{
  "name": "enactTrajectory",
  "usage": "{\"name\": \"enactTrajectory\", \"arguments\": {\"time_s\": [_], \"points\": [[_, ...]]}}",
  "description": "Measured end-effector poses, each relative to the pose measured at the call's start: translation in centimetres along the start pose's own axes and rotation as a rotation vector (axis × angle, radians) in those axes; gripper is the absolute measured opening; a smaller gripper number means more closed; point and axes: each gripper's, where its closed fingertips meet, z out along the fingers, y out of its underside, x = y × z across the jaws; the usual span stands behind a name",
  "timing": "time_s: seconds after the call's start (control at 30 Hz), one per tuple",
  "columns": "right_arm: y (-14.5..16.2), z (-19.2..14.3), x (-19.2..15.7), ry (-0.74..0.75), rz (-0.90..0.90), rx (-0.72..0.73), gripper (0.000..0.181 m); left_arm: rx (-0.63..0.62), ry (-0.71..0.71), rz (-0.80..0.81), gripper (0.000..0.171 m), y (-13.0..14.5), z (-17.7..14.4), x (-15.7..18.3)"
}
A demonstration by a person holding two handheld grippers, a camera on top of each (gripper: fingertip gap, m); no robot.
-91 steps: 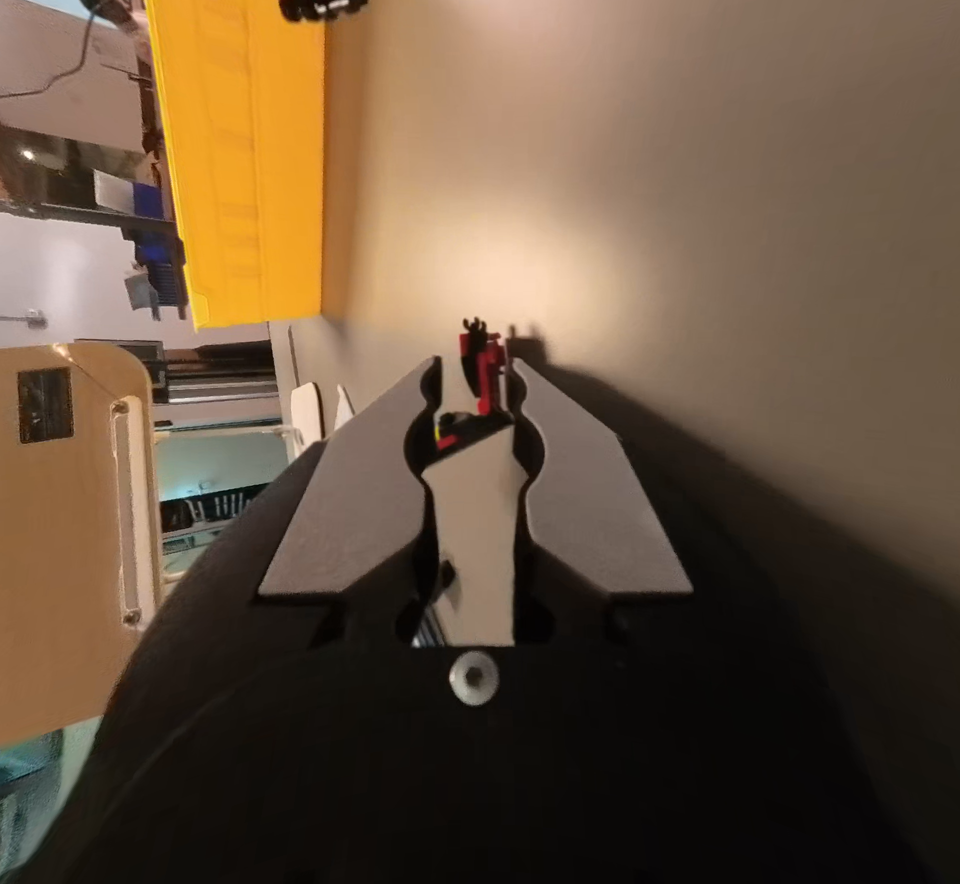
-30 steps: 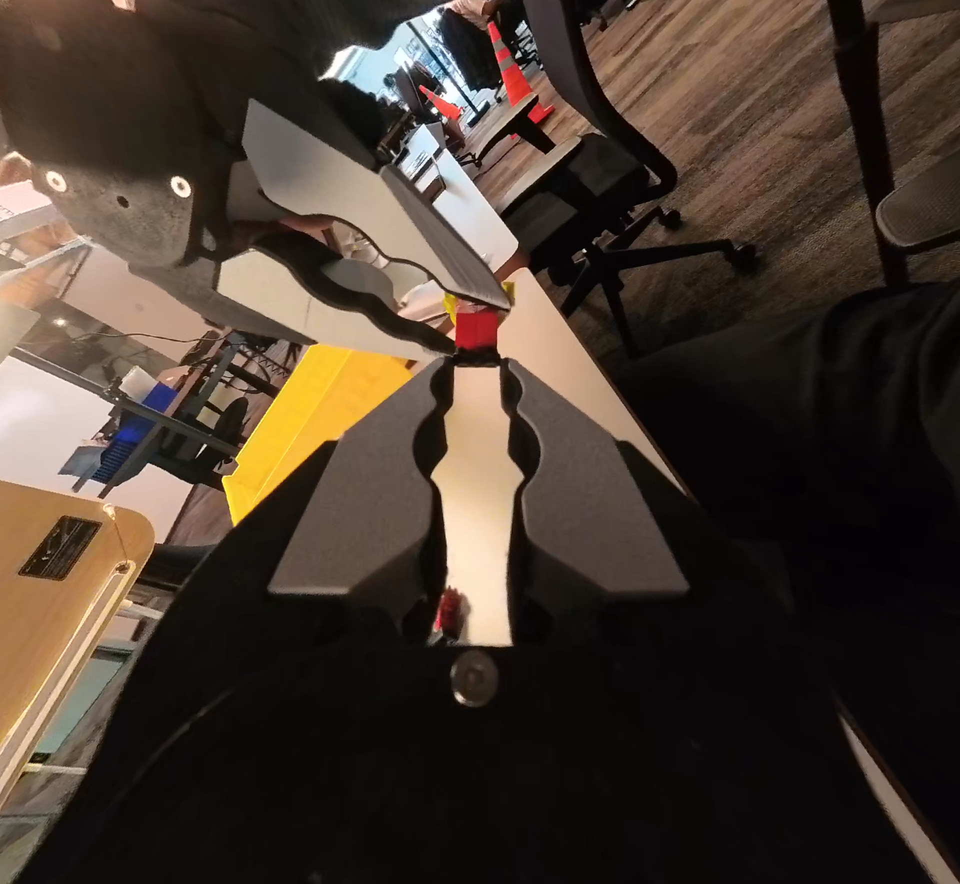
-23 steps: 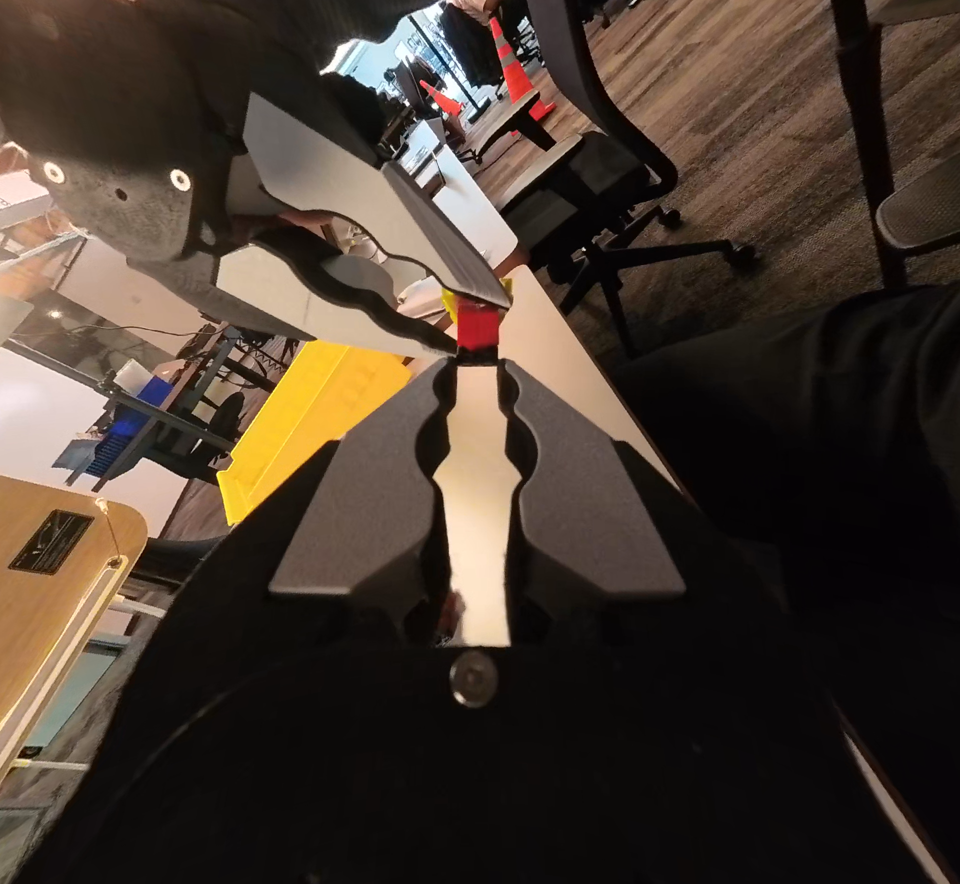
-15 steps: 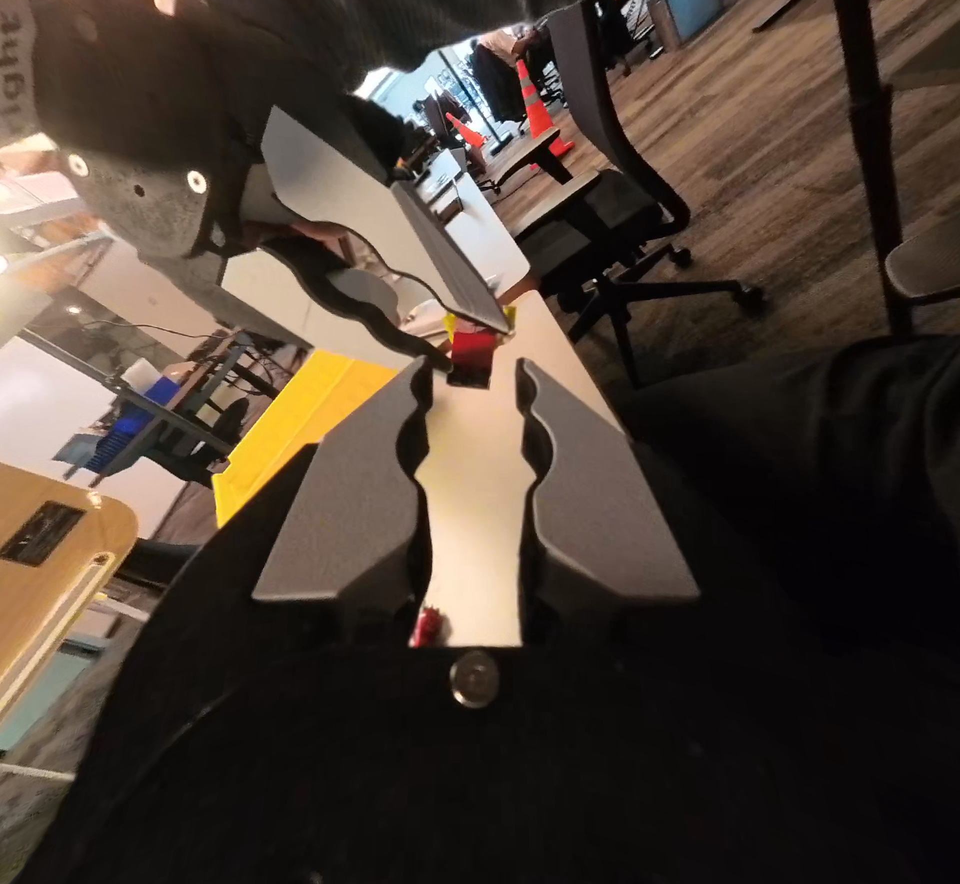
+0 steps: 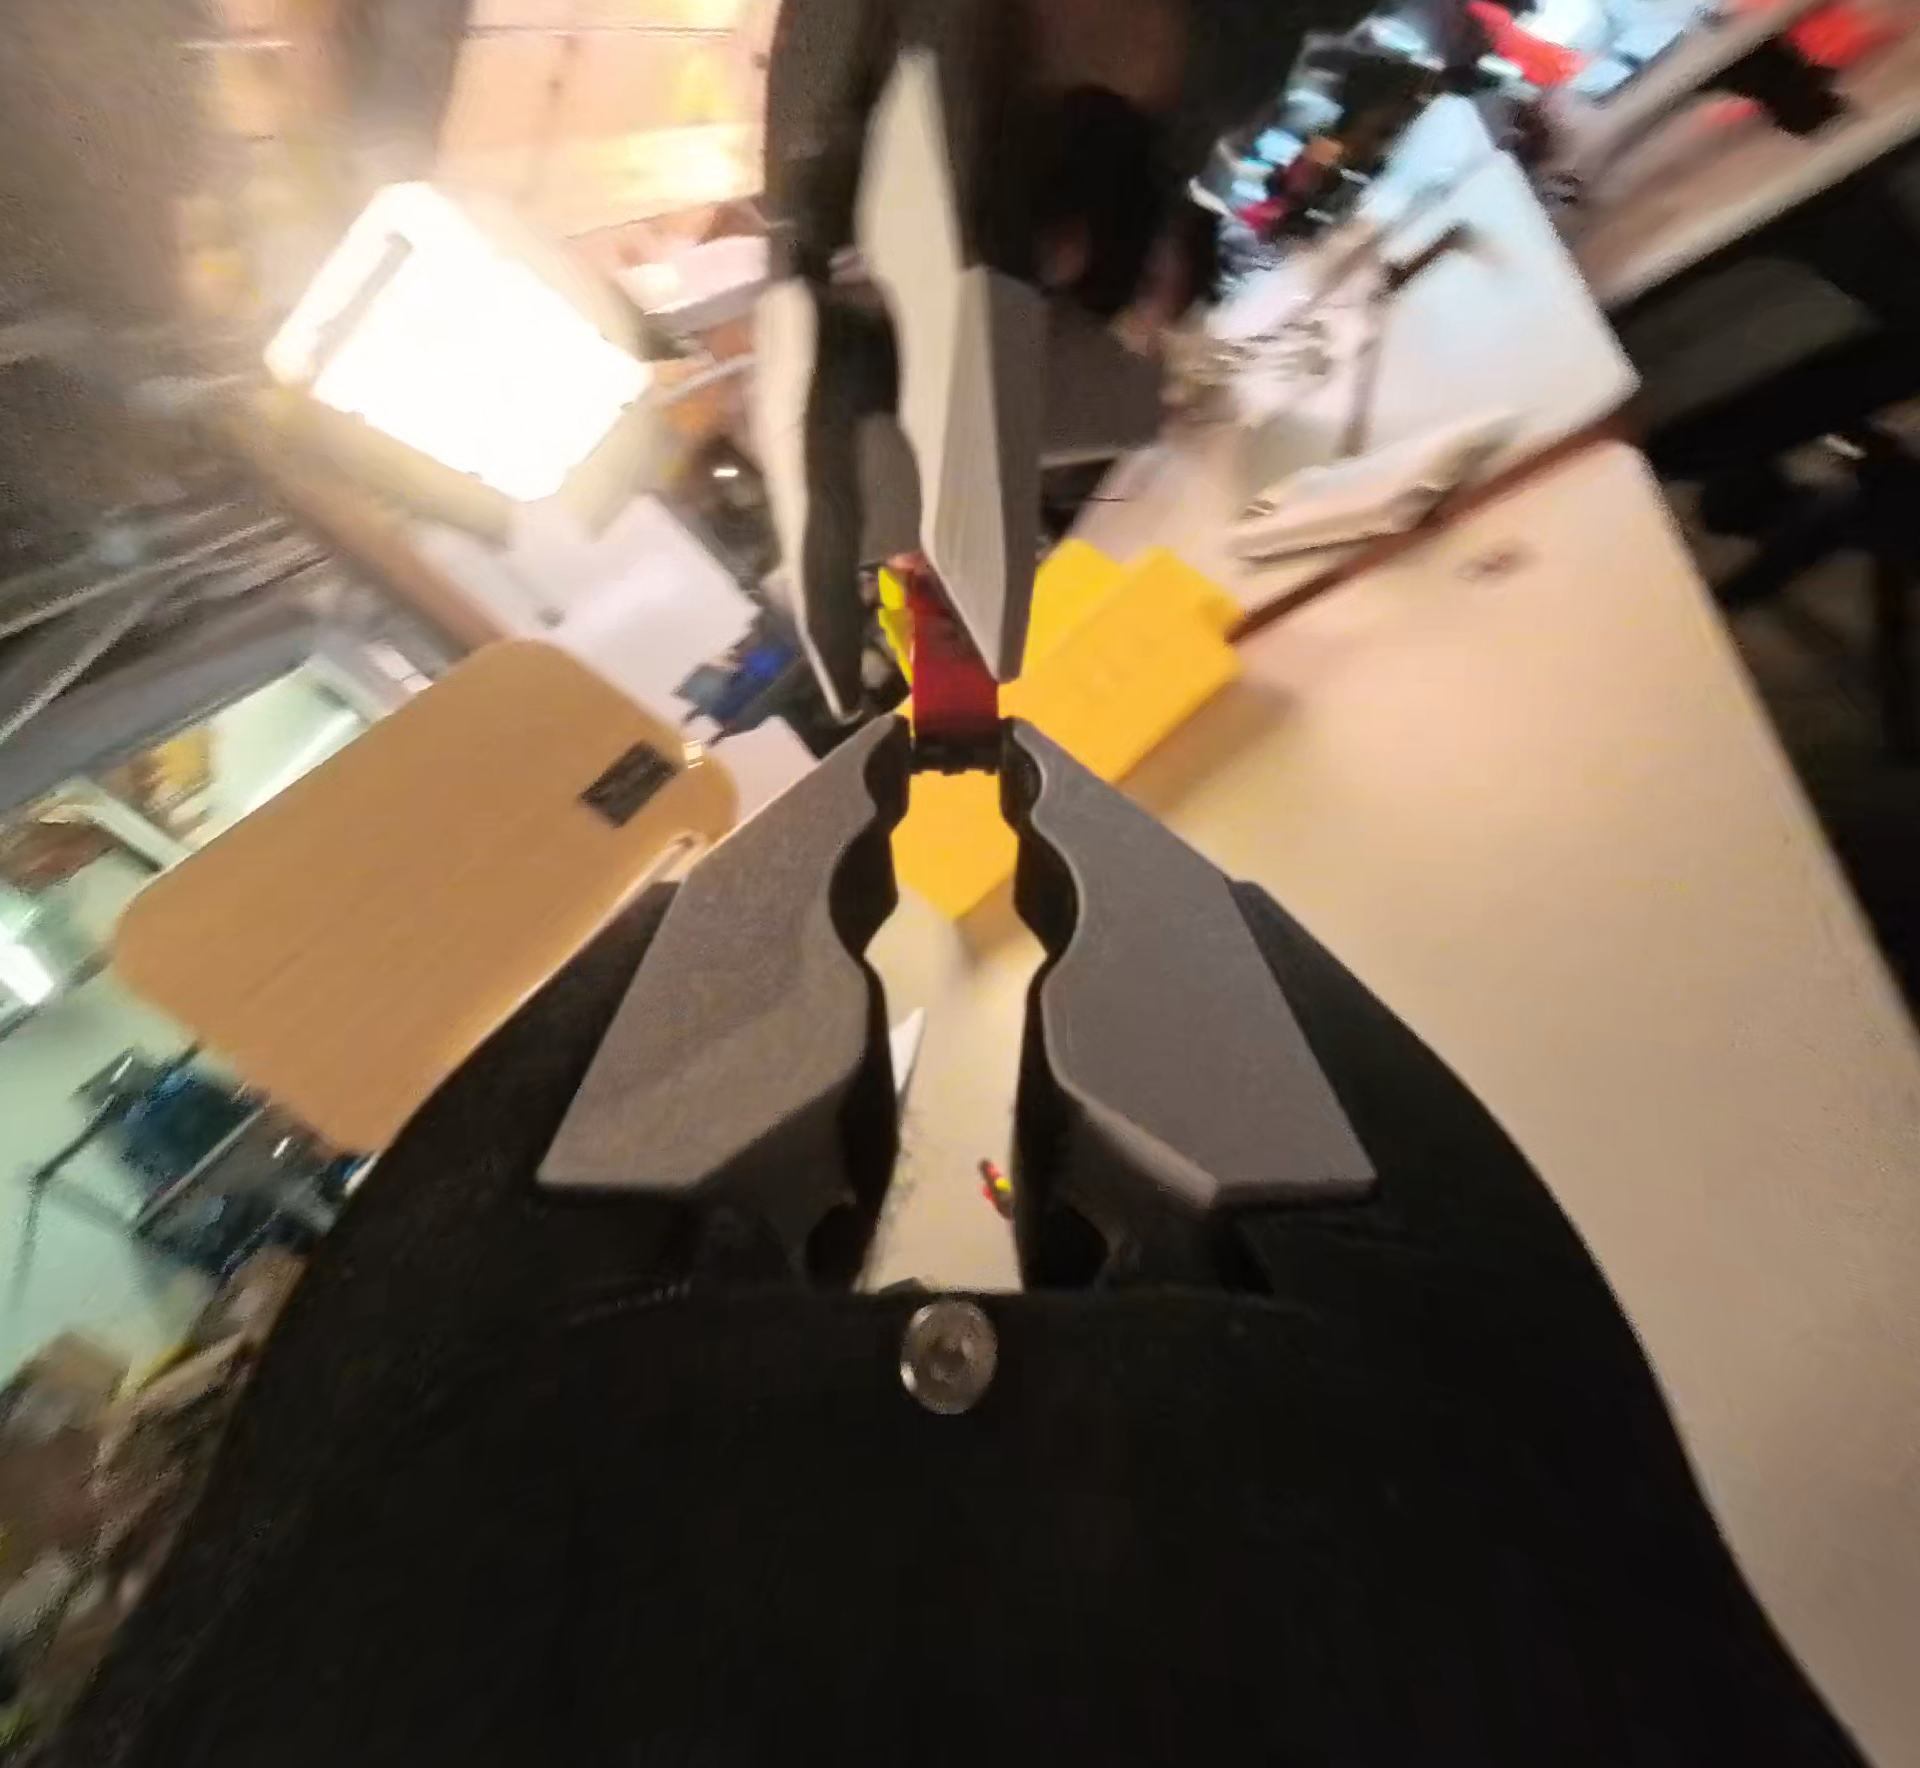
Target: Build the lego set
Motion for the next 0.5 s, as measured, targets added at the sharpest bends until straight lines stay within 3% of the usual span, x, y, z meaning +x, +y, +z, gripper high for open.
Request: {"name": "enactTrajectory", "arguments": {"time_s": [0.07,0.13,0.2,0.37,0.5], "points": [[-1.8,-1.3,2.4,0.101,0.218,0.344,0.065,0.041,-0.103,-0.085,0.015,0.1,-0.3,-2.0],[-2.2,-2.1,2.4,0.006,0.45,0.642,0.061,0.071,-0.172,-0.143,0.014,0.3,-0.6,-3.2],[-2.2,-1.7,2.1,-0.106,0.613,0.83,0.055,0.1,-0.202,-0.161,0.014,0.2,-0.5,-3.5],[-3.3,-0.9,0.7,-0.415,0.693,1.055,0.045,0.073,-0.245,-0.211,0.015,1.2,1.0,-3.2],[-2.2,0.9,2.5,-0.407,0.689,1.052,0.024,0.013,-0.247,-0.17,0.015,2.5,2.5,-2.5]]}}
